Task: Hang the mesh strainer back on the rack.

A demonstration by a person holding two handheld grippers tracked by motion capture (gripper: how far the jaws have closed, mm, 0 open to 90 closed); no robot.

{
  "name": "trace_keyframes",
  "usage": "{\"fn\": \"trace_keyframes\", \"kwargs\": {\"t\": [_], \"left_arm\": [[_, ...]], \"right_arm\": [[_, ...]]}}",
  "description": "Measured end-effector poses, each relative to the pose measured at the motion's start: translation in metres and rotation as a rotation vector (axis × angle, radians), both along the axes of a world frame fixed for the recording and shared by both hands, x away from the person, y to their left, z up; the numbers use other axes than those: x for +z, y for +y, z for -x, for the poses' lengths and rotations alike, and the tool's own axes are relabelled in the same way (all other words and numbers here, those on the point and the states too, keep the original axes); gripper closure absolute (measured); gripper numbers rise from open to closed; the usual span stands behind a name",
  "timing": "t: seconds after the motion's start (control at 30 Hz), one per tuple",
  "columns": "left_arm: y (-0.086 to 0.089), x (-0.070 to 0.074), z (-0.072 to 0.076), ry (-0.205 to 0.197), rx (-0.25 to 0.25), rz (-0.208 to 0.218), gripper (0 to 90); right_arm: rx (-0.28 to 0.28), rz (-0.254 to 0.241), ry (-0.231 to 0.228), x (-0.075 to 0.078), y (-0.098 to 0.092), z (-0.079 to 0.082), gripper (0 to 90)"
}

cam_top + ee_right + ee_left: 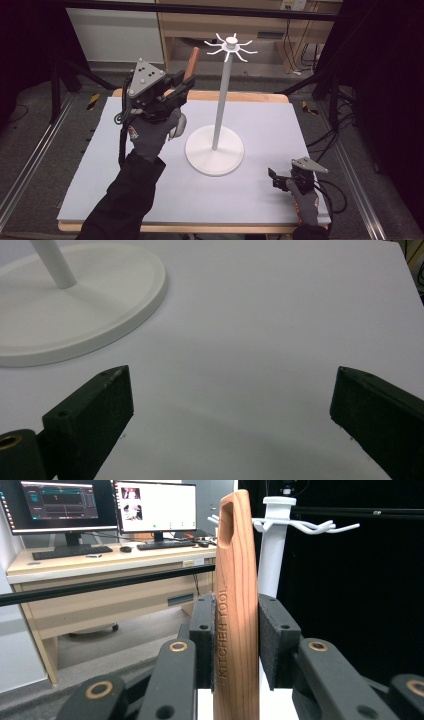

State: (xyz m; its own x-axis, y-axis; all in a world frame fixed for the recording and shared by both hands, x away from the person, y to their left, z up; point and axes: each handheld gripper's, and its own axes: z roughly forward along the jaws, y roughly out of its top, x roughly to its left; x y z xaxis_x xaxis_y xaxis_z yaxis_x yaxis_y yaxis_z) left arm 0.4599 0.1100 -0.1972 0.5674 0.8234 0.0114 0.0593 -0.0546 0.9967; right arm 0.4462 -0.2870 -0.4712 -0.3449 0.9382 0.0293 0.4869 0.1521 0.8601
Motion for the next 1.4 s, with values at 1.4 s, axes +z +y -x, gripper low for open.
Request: {"fn": "trace_keyframes", "kwargs": {"t": [1.4], "left_arm": [[-0.025, 0.003, -0.014, 0.001, -0.001, -0.042, 70.4]], "right_arm": [[0.002, -0.012, -0.005, 0.001, 0.0, 0.001, 4.1]]}}
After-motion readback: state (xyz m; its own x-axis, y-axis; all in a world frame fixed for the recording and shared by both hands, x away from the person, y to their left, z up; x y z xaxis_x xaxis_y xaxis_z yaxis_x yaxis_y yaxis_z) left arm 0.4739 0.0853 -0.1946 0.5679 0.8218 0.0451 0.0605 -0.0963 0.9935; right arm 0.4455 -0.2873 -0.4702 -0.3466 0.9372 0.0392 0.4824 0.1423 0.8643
